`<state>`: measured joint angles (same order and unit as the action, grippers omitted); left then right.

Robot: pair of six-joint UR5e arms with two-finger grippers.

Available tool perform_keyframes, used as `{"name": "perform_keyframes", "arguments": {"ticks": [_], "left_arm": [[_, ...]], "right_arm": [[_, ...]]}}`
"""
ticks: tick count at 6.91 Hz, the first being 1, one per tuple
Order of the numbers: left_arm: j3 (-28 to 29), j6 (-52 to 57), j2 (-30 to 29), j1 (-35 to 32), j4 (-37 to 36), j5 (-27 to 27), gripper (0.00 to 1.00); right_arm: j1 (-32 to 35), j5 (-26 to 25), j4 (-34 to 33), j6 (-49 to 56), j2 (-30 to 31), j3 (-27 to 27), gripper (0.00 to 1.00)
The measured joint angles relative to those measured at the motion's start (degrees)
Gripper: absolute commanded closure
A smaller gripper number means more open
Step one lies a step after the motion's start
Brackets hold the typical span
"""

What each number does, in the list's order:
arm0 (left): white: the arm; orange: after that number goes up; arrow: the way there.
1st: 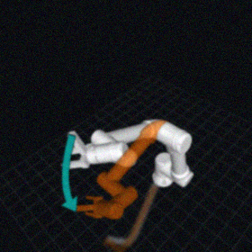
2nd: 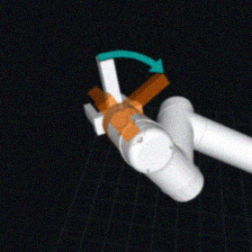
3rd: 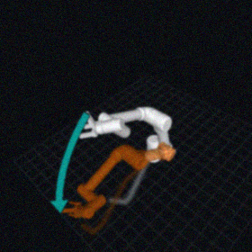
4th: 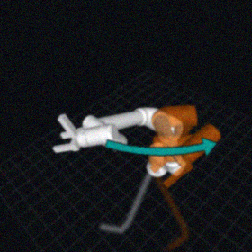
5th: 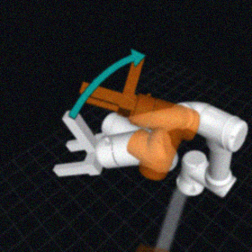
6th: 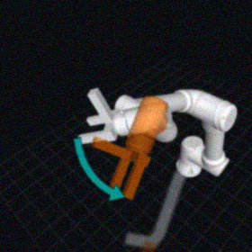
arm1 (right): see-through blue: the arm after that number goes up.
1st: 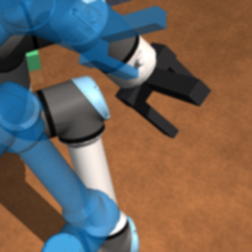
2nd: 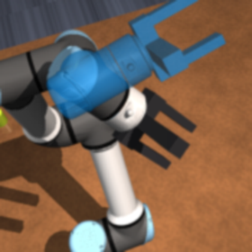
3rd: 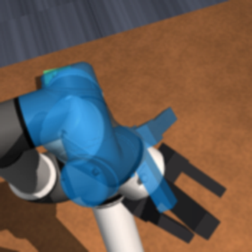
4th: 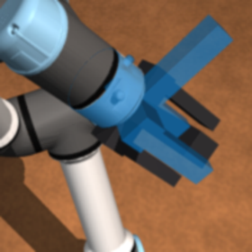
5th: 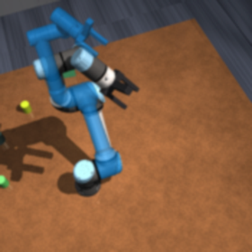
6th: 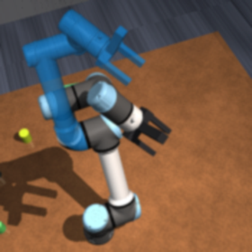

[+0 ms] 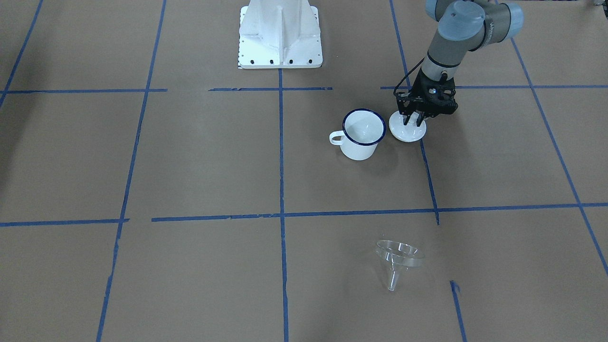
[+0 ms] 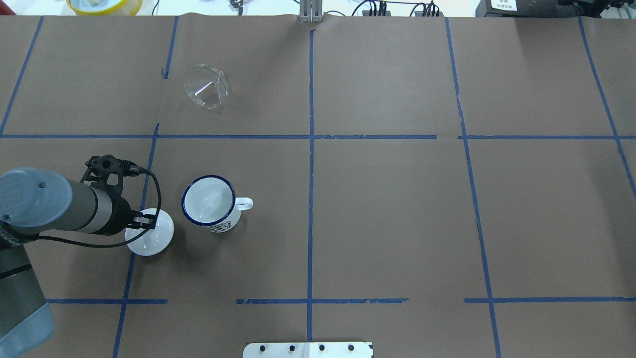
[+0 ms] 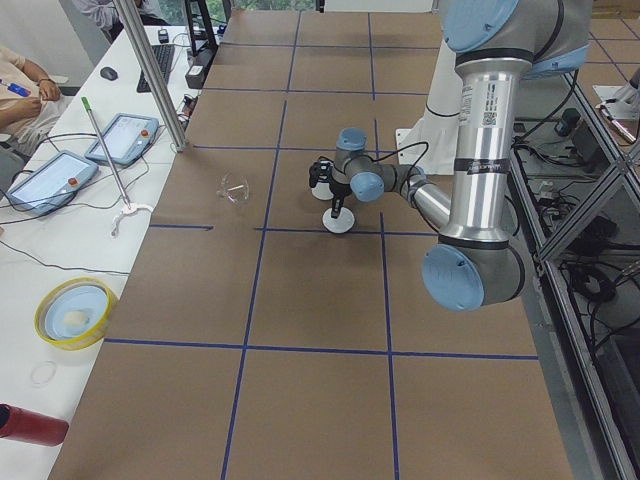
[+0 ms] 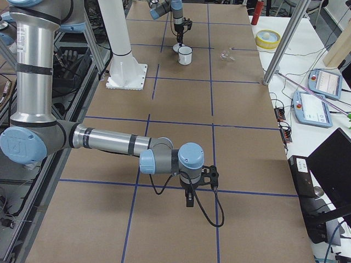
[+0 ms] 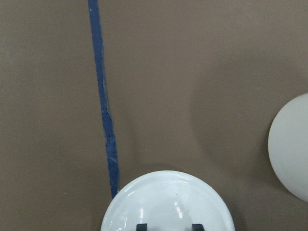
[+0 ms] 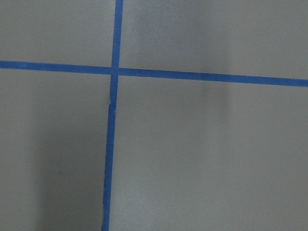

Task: Remove funnel from cup
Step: 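Lift the white lid and carry it over the white mug, then lower the white lid onto the mug opening and settle it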

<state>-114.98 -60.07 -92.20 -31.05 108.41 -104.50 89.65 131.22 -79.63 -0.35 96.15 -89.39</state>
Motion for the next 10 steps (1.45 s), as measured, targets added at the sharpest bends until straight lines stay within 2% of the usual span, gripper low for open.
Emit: {"name": "perform_keyframes", "arguments": {"ticks": [3, 5, 7, 10], "left_arm": [[-8.0, 1.8, -1.8, -4.3, -10.6, -0.8, 1.00], [-10.2, 3.0, -10.8, -7.4, -22.0, -3.4, 1.00], [-8.2, 2.3, -20.6, -7.5, -29.4, -5.8, 1.00], [-2.5, 0.0, -25.1, -6.8, -30.5, -6.8, 1.00]], "right_arm": [[0.0, 0.0, 0.0, 0.0, 0.0, 0.0, 0.00], [0.0, 0.0, 0.0, 0.0, 0.0, 0.0, 0.00], [0.0, 0.0, 0.0, 0.0, 0.0, 0.0, 0.00], [0.0, 0.0, 0.0, 0.0, 0.0, 0.0, 0.00]]}}
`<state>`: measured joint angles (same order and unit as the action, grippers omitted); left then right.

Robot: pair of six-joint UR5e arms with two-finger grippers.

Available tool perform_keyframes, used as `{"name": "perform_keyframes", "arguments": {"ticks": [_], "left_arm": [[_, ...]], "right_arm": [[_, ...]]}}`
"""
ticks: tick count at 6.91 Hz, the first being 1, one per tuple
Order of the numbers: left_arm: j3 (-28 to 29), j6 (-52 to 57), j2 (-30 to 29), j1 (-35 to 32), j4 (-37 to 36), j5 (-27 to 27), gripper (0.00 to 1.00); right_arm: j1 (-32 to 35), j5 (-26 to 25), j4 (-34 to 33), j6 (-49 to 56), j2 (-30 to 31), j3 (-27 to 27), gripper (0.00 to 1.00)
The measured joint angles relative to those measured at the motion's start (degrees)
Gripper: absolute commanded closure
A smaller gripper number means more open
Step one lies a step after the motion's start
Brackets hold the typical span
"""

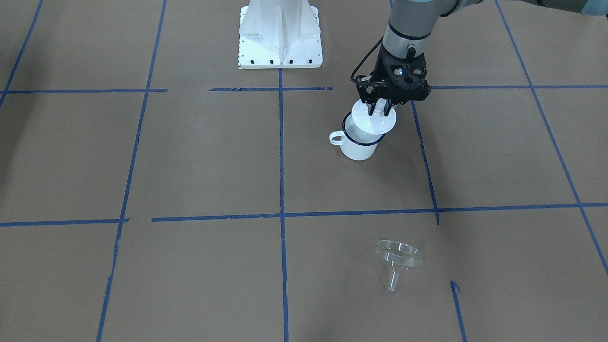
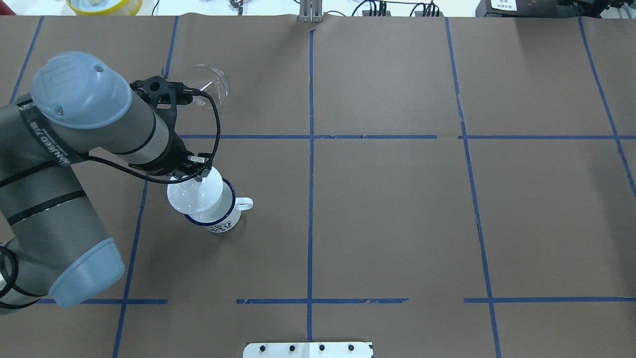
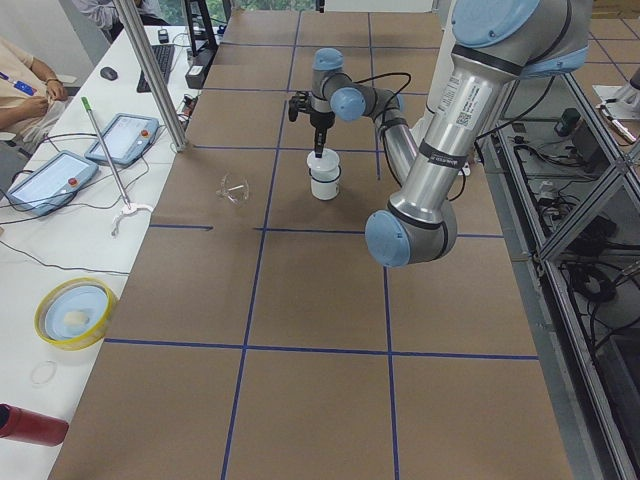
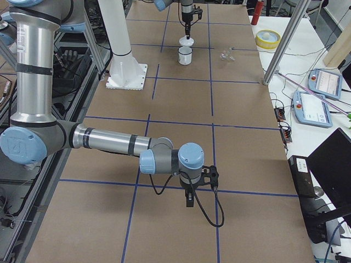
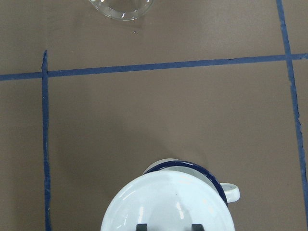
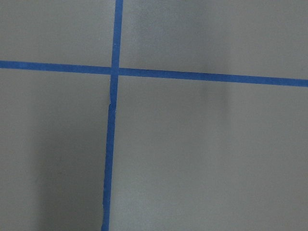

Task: Remove funnel from cup
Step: 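Lower the white lid onto the mug opening and settle it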

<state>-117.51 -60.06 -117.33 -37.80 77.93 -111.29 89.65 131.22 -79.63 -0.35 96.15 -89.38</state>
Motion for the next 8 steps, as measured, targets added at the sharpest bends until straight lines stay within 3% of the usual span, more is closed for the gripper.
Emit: {"name": "perform_keyframes", "arguments": {"ticks": [8], "left_arm": [[1.5, -3.5, -0.2, 3.0, 1.2, 0.5, 1.00]], "right_arm": [[0.0, 0.0, 0.0, 0.0, 0.0, 0.0, 0.00]]}}
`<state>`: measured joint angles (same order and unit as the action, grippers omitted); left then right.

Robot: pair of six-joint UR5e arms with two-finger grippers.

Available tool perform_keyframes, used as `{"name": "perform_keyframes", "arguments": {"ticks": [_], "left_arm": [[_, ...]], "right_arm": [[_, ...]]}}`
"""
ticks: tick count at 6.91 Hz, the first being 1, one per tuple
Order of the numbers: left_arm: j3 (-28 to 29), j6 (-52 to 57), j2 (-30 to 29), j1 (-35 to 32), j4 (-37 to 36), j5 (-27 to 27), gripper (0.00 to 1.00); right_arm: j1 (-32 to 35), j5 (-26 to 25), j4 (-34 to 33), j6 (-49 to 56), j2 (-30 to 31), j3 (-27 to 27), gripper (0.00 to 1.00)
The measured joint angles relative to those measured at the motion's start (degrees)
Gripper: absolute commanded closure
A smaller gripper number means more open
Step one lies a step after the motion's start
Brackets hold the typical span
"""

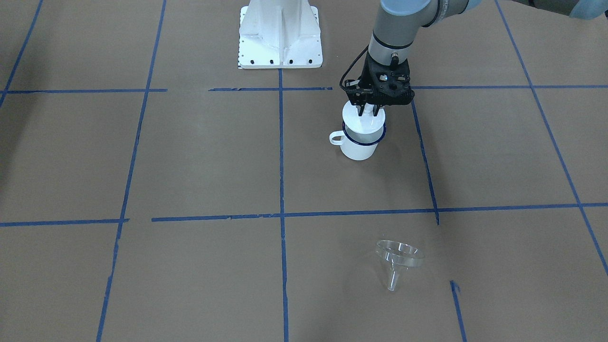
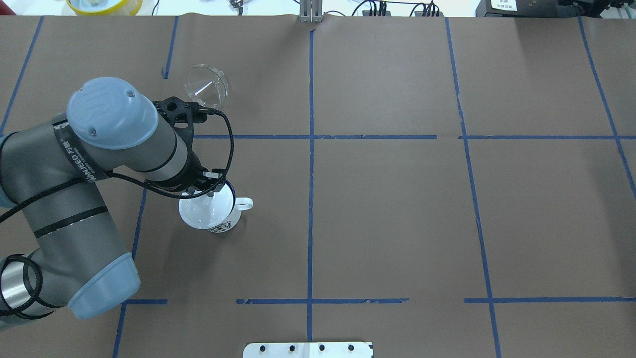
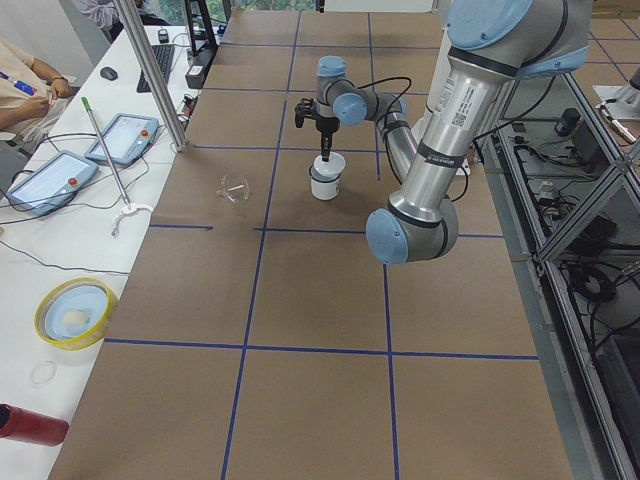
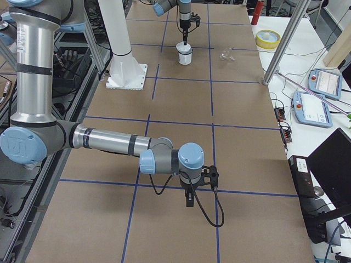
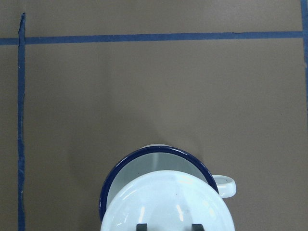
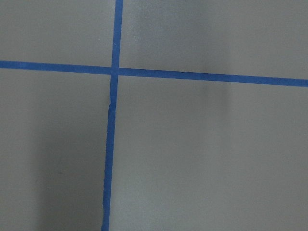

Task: Remove funnel from cup
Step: 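Lower the white lid onto the mug opening and settle it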

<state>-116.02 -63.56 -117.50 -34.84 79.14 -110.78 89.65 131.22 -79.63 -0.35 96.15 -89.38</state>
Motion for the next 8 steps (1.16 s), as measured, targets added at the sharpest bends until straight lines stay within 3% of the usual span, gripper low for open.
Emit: {"name": "perform_keyframes", "arguments": {"ticks": [8], "left_arm": [[2.9, 0.6, 0.4, 0.0, 3.3, 0.1, 1.00]], "right_arm": [[0.0, 0.0, 0.0, 0.0, 0.0, 0.0, 0.00]]}}
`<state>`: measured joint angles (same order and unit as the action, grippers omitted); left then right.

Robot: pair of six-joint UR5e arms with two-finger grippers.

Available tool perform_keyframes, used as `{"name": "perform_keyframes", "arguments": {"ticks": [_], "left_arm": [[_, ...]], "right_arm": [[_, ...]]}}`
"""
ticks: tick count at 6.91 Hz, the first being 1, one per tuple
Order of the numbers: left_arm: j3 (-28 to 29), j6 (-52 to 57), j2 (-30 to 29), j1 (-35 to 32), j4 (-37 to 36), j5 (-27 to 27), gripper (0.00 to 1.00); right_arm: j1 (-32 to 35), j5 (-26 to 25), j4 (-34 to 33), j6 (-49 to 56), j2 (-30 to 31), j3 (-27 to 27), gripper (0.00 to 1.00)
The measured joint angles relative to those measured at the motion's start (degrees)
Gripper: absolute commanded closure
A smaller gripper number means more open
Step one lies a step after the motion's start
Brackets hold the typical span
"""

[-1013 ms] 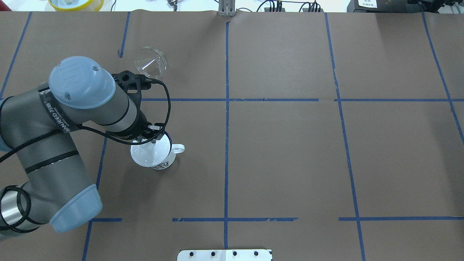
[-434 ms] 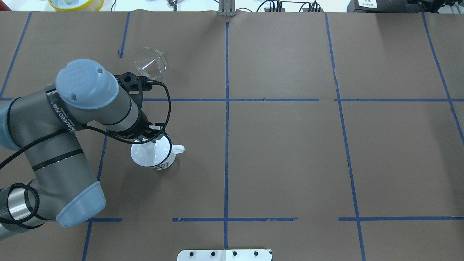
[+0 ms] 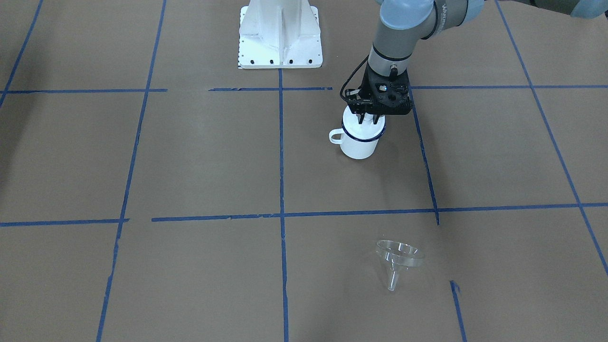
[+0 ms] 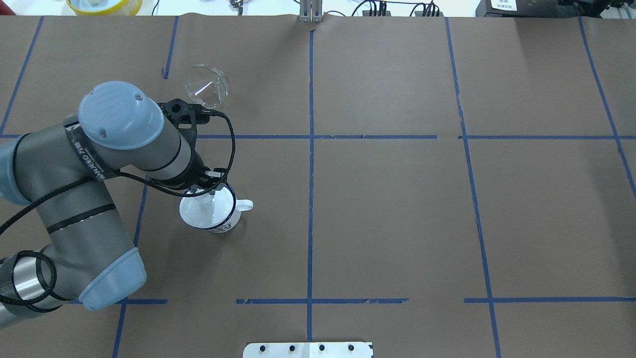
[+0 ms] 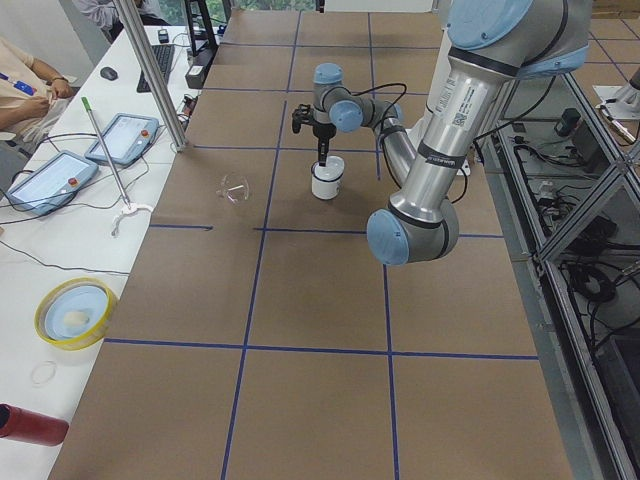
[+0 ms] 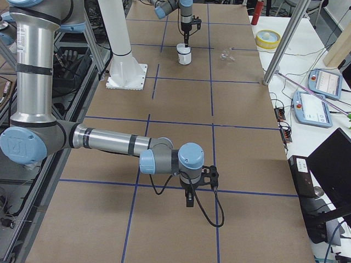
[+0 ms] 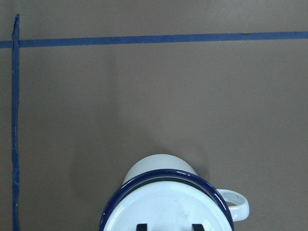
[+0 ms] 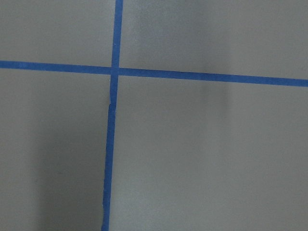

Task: Remove funnel from cup
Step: 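Lower the white lid onto the mug opening and settle it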

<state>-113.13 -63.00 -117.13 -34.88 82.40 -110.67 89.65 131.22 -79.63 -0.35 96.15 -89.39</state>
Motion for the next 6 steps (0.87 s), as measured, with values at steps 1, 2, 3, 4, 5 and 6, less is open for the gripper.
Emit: {"name": "perform_keyframes", "arguments": {"ticks": [1, 2, 3, 4, 5, 6], "left_arm": [[-0.2, 0.1, -0.1, -0.1, 0.0, 0.0, 1.00], [-0.5, 0.1, -0.2, -0.7, 0.0, 0.0, 1.00], [-0.6, 0.2, -0.2, -1.4, 0.1, 0.0, 1.00], [-0.5, 0.6, -0.2, -2.1, 0.1, 0.0, 1.00], [-0.3, 1.1, -0.2, -2.5, 0.1, 0.0, 1.00], [-0.2, 1.4, -0.2, -2.7, 0.1, -0.1, 1.00]], "right_arm": [[0.0, 0.0, 0.0, 0.0, 0.0, 0.0, 0.00], [0.0, 0.0, 0.0, 0.0, 0.0, 0.0, 0.00], [0.0, 0.0, 0.0, 0.0, 0.0, 0.0, 0.00], [0.0, 0.0, 0.0, 0.0, 0.0, 0.0, 0.00], [0.0, 0.0, 0.0, 0.0, 0.0, 0.0, 0.00], [0.0, 0.0, 0.0, 0.0, 0.0, 0.0, 0.00]]}}
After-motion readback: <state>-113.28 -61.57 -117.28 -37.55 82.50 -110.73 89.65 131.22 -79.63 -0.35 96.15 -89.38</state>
